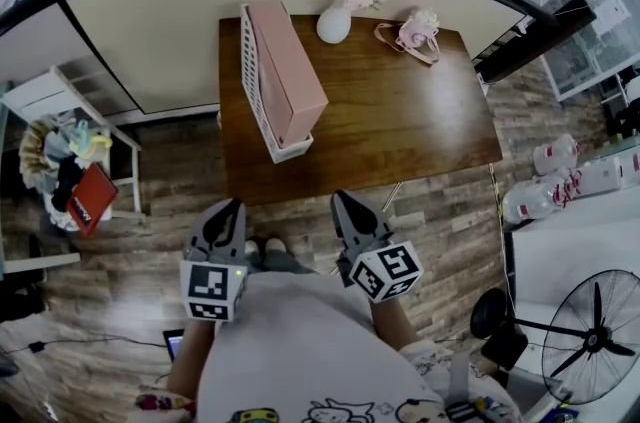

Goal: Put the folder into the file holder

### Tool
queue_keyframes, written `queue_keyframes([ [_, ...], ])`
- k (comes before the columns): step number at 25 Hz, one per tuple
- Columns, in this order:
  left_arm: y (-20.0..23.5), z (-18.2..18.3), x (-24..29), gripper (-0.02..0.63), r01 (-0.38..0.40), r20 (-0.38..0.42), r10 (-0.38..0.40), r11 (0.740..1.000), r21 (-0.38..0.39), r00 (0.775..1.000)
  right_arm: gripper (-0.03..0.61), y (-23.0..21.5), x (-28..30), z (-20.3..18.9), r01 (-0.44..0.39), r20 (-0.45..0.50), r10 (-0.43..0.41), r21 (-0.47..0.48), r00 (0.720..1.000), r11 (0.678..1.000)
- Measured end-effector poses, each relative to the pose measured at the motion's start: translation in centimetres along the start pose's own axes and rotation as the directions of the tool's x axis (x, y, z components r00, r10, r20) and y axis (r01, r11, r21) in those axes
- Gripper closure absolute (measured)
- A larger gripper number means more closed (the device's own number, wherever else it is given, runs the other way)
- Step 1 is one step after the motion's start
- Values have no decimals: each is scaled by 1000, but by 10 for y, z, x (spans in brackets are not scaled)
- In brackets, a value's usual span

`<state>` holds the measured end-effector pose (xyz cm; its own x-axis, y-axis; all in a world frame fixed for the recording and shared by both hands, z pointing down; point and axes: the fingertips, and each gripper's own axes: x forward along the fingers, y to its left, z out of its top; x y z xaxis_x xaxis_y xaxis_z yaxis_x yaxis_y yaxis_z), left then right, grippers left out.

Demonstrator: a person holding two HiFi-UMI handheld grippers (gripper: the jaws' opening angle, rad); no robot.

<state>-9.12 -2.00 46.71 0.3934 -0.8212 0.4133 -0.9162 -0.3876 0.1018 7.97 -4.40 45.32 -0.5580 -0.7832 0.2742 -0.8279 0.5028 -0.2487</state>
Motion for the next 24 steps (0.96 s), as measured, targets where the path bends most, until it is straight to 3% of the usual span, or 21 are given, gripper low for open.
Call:
queue_keyframes([
  [17,20,-1,-3,600,5,-4,-5,1000,8,1000,578,2,1,-1,21,-18,-21,-21,1000,1000],
  [24,25,11,5,600,29,9,-30,998,53,1000,578,-1,-2,0,45,-8,-45,-26,999,999],
])
